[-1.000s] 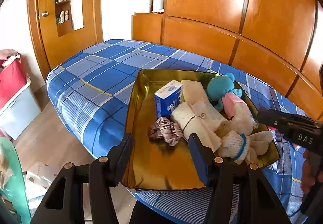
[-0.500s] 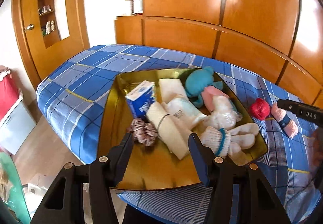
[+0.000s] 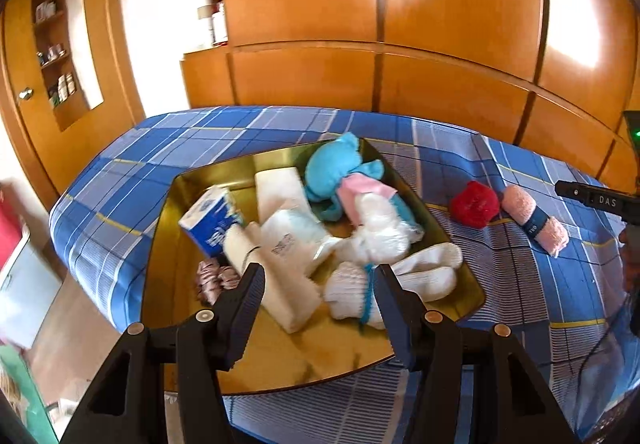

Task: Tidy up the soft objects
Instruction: 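Move the right gripper onto the pink rolled towel and grasp it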

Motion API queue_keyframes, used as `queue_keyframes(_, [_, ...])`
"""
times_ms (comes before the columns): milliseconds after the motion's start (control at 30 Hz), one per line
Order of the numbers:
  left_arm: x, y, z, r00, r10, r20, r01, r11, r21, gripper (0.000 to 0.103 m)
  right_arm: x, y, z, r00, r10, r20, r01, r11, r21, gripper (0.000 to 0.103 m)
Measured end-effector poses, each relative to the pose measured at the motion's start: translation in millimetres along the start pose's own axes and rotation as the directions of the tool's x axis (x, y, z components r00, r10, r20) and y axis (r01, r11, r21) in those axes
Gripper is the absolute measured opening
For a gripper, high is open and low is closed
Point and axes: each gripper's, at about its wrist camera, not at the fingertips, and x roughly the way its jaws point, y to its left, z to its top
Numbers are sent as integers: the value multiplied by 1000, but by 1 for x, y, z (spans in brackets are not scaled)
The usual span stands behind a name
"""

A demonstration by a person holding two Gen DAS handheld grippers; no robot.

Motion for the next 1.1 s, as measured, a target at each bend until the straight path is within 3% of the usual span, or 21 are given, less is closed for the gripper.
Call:
queue_keyframes(333, [10,-39,10,999,-39,-13,40,996,75,57,5,-51,-8,999,-36,0,35,990,139,44])
queue_keyframes(900, [37,-106,24,989,-128,-72,138,976,166,58,14,-73,-14,999,8,-52,5,968,249,44])
queue_keyframes(1100, [48,-122,21,983,-153,-104,170,968,183,58,31,-59,-17,993,61,-98,-42,981,192,56])
